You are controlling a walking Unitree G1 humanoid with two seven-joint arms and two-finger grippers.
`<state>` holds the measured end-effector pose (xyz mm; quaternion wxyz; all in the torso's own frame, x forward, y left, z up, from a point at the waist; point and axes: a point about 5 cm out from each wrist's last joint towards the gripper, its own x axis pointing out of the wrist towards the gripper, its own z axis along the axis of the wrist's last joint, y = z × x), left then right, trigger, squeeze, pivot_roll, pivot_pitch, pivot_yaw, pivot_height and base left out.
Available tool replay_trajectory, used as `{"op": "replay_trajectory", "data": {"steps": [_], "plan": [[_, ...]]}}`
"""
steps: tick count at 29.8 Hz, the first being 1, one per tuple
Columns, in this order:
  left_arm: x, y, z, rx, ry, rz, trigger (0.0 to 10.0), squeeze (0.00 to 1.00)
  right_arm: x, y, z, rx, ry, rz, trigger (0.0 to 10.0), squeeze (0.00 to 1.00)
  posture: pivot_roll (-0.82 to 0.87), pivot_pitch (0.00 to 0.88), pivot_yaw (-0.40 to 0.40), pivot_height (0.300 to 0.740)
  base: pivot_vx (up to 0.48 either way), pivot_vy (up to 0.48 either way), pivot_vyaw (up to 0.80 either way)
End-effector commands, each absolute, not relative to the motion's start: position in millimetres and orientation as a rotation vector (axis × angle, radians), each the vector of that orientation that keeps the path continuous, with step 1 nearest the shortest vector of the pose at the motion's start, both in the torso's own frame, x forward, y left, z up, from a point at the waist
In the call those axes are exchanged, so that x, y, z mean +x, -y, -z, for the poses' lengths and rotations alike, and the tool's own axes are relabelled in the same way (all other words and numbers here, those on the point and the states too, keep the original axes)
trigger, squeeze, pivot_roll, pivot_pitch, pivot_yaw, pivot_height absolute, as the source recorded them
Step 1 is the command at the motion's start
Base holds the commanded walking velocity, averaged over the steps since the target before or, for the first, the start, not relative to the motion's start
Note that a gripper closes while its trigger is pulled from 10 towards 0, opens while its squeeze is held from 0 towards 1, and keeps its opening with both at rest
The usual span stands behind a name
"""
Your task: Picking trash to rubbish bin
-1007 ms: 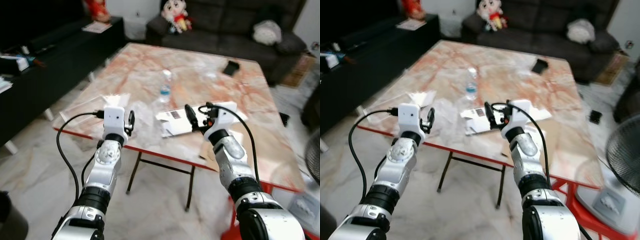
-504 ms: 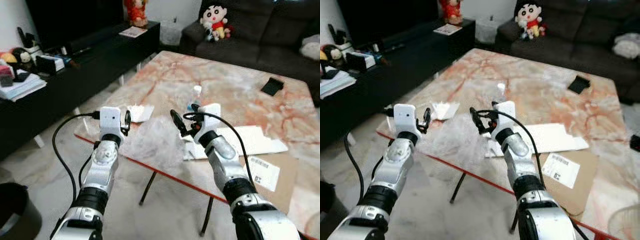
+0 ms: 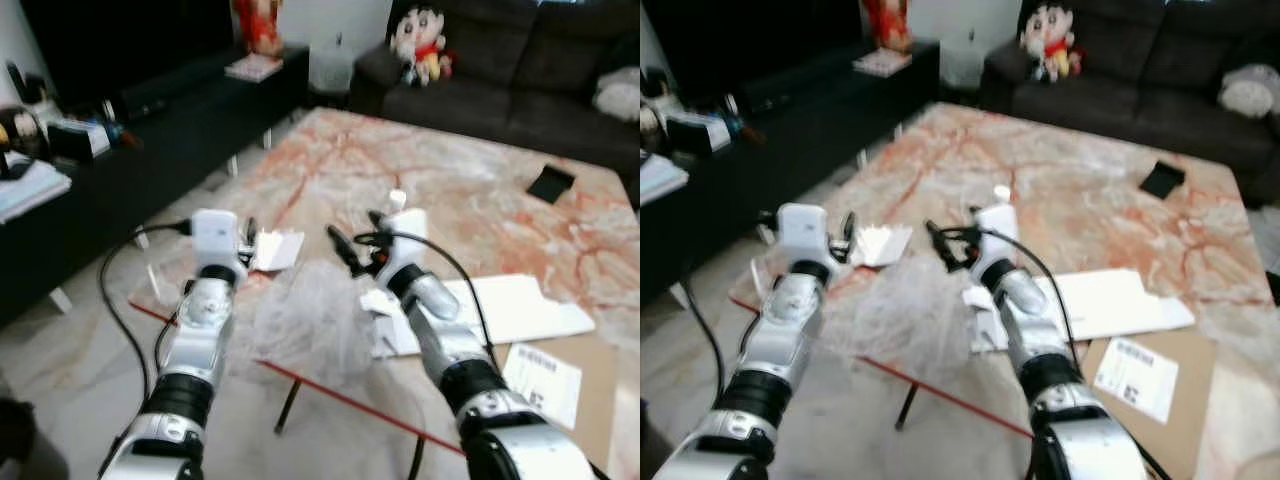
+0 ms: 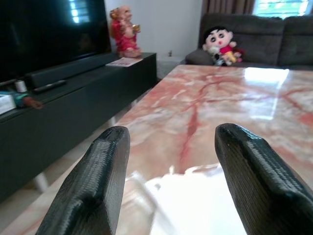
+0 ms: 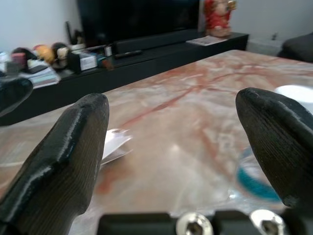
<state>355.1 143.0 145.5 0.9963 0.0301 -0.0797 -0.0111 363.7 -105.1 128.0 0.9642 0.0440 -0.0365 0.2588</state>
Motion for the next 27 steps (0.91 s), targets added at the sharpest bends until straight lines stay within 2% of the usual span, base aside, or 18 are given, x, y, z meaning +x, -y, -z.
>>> {"op": "replay_trajectory", "data": {"steps": [1, 11, 24, 27], "plan": [[354.3, -148.2, -147.7, 0.063, 0.171, 0.018, 10.0, 0.0, 363.0, 96.1, -131.5, 0.109, 0.081, -0.562, 10.0, 0.0, 0.0, 0.0, -0.072, 0.74, 0.0, 0.0, 0.0], [350.7, -149.0, -144.0, 0.06, 0.161, 0.018, 10.0, 0.0, 348.7, 93.6, -121.7, 0.093, 0.041, -0.713, 10.0, 0.0, 0.0, 0.0, -0.075, 0.74, 0.0, 0.0, 0.0], [350.5, -145.1, -140.9, 0.057, 0.142, 0.035, 10.0, 0.0, 335.6, 92.1, -110.1, 0.083, -0.028, -0.803, 10.0, 0.0, -0.01, 0.0, -0.076, 0.74, 0.0, 0.0, 0.0], [349.6, -145.0, -139.4, 0.057, 0.136, 0.038, 10.0, 0.0, 331.4, 90.6, -97.7, 0.054, -0.096, -0.805, 10.0, 0.0, 0.0, 0.0, -0.079, 0.74, 0.0, 0.0, 0.0]]}}
